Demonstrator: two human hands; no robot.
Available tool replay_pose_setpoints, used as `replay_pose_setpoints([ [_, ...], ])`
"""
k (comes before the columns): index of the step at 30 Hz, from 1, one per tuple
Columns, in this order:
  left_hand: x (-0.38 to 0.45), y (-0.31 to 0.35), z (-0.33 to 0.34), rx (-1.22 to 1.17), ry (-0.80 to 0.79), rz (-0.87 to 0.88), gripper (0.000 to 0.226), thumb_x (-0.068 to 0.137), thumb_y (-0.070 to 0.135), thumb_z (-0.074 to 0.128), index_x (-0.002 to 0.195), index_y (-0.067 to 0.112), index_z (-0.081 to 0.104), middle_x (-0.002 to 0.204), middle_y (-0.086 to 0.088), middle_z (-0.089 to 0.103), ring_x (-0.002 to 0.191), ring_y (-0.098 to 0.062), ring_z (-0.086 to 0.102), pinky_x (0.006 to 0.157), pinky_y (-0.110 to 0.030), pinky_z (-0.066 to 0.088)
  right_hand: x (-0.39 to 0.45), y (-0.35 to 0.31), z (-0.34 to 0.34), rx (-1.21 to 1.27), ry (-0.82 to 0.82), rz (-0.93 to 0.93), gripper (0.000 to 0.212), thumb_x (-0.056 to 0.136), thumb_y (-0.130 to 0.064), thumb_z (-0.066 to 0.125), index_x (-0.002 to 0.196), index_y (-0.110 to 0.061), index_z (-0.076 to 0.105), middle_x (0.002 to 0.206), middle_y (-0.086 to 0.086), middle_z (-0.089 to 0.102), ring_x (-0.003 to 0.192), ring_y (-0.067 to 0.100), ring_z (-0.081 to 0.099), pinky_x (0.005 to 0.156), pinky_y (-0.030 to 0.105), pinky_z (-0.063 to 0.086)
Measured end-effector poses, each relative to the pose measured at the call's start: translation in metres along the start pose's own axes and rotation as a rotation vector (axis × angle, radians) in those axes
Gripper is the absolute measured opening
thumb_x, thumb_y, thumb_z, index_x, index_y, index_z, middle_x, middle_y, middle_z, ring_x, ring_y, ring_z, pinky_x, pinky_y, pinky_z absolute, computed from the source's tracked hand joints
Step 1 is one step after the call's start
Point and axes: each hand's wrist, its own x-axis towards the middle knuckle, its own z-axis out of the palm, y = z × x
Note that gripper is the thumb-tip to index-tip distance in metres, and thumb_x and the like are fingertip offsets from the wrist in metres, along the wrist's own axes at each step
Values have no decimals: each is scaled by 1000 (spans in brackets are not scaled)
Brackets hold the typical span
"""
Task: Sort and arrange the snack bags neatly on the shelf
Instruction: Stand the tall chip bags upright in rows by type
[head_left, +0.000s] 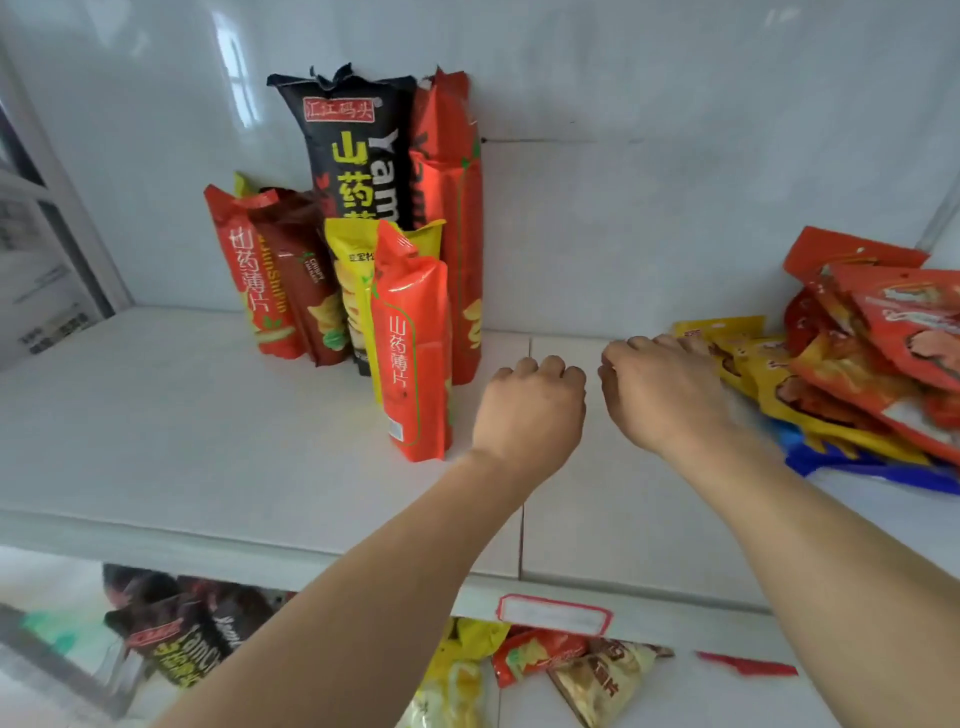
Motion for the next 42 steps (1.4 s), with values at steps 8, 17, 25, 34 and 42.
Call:
replay_pose_setpoints([
  [8, -45, -31, -37, -65, 34, -4, 14, 73, 21, 79, 68, 16, 67, 64, -3, 62, 54, -26, 60, 47, -27, 41, -15, -59, -19, 64, 8, -17, 27, 98, -30, 40, 103, -18, 63, 99, 3, 68, 98, 31, 59, 80, 38, 36],
  [17, -87, -87, -70, -12, 34, -75, 14, 77, 21, 77, 70, 14, 67, 67, -4, 63, 55, -29, 61, 47, -30, 46, -19, -111, -34, 266, 78, -33, 22, 98, -29, 44, 102, -15, 61, 101, 7, 68, 95, 34, 59, 75, 38, 37],
  [25, -90, -153, -70, 8, 48, -183, 10, 81, 22, 72, 75, 14, 69, 70, -3, 65, 59, -29, 63, 47, -27, 38, -17, -152, -41, 668, 78, 196, 53, 95, -57, 39, 127, -16, 49, 126, 4, 60, 114, 26, 56, 89, 40, 47],
  [34, -77, -215, -52, -131, -17, -239, 25, 98, 30, 52, 101, 13, 70, 97, -4, 68, 88, -29, 65, 63, -33, 43, -1, -202, -23, 892, 60, 594, 104, 60, -79, 68, 139, -23, 32, 135, -2, 55, 113, 23, 61, 90, 45, 53],
  [42, -77, -237, -42, -246, -112, -247, 29, 102, 33, 46, 113, 17, 68, 110, -2, 67, 97, -27, 63, 70, -32, 44, -14, -233, -12, 904, 117, 657, 86, 66, -57, 80, 131, -20, 36, 125, -2, 56, 103, 22, 63, 79, 36, 54],
])
